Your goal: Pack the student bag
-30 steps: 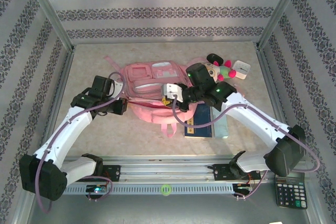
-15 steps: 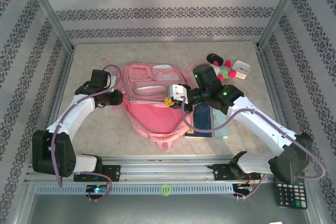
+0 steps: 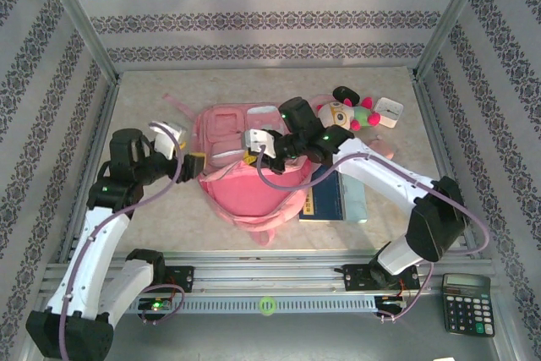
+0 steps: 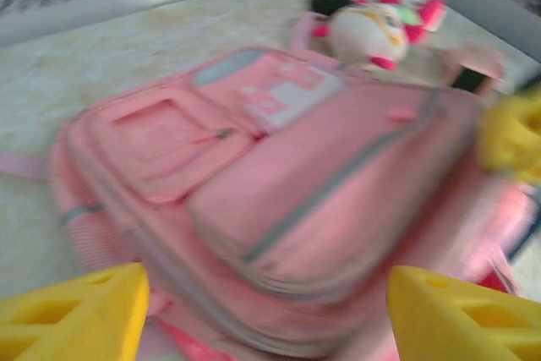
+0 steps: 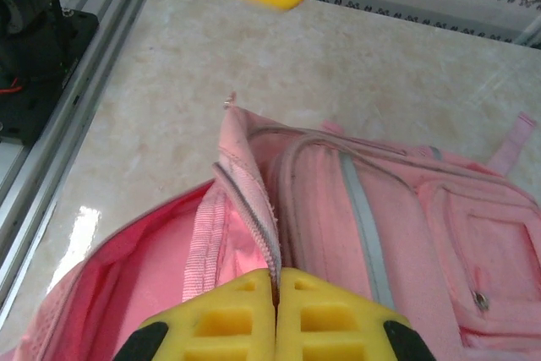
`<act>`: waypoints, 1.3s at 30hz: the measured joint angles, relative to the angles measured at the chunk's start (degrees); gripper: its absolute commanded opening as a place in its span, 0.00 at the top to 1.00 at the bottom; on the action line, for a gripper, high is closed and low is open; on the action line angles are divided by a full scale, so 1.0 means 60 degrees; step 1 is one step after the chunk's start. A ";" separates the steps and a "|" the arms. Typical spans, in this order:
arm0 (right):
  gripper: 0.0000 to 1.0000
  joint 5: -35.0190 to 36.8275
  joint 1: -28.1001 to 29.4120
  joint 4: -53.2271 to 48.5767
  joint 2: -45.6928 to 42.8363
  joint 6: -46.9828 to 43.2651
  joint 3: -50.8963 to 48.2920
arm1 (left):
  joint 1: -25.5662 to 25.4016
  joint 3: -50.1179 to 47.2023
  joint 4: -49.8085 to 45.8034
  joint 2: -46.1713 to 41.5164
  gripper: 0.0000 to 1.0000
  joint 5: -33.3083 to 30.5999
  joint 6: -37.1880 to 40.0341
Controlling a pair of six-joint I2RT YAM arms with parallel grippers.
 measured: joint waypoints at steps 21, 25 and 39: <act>0.46 0.0801 0.0273 0.1056 -0.0022 0.3289 0.0291 | -0.1395 -0.0288 0.1734 0.2084 0.89 0.0208 0.3774; 0.40 0.1836 -0.0393 0.0885 -0.0798 0.7122 -0.0131 | -0.1395 -0.0368 0.1665 0.1654 0.93 -0.0831 0.4127; 0.39 0.3829 -0.0543 0.1264 -0.2018 1.3752 -0.3621 | -0.1381 -0.0678 -0.0095 0.1337 0.60 -0.4036 0.6339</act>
